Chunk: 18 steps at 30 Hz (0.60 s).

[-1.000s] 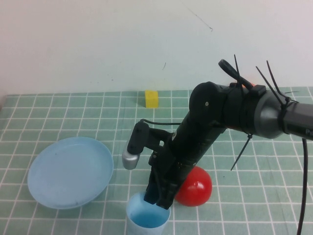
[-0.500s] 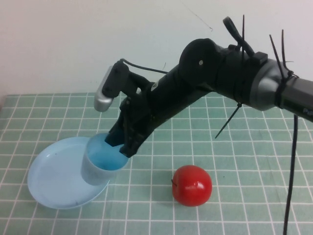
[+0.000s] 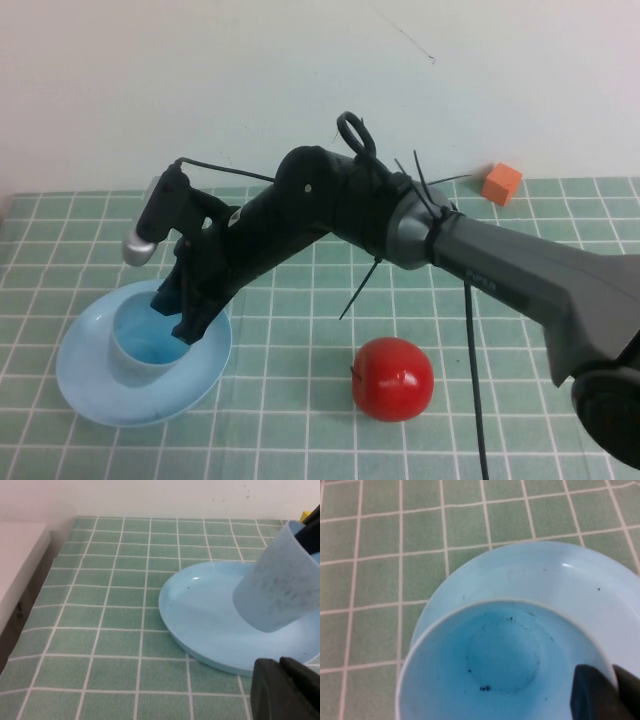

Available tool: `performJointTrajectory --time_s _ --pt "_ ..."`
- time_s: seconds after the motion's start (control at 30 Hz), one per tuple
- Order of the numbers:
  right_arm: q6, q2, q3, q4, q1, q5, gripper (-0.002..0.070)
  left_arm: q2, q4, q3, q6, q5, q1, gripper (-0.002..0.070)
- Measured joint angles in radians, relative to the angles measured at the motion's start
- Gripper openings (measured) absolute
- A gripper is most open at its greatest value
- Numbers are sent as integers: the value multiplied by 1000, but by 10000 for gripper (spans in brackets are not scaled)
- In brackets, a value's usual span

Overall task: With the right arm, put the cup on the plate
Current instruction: Place the cup on the plate

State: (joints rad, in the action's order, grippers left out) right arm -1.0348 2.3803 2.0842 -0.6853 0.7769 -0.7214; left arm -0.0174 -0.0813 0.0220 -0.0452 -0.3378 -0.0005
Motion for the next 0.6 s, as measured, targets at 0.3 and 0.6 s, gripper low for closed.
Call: performJointTrajectory --time_s 0.3,0.6 --pt "44 52 100 118 7 10 18 0 0 0 0 0 0 -3" --pt "66 81 100 134 7 11 18 0 0 0 0 0 0 -3"
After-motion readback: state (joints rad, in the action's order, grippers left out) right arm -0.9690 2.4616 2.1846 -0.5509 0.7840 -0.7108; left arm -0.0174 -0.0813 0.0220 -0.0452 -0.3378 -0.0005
